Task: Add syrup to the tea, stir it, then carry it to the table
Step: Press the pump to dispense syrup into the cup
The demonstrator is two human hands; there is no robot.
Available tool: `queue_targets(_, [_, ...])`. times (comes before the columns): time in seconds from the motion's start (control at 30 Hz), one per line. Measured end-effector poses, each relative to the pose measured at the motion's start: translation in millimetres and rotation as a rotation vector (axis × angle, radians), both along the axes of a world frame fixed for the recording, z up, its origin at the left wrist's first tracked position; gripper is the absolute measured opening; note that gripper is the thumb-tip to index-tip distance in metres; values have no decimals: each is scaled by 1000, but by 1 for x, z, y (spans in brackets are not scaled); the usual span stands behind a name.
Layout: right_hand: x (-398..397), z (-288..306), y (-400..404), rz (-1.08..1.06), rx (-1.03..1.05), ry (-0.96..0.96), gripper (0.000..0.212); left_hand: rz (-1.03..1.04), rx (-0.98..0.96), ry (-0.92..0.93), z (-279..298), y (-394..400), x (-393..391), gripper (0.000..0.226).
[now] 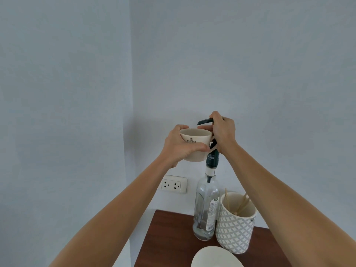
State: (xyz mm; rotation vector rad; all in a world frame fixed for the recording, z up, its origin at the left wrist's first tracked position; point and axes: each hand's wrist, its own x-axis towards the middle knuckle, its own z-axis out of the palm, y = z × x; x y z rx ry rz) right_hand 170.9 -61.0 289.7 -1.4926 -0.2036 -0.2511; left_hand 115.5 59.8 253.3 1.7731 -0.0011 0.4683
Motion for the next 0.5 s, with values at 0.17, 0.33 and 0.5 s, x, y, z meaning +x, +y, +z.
queue_targets(0.17, [0,-2,1,-15,16,-7,21,4,6,0,1,0,-1,109])
queue_targets(0.33, [1,-4,1,-13,31,-8,22,5,1,12,-1,0,-1,104])
queue_targets(0.5, [2,-4,1,-21,31,-5,24,4,-2,10,0,-1,-2,107])
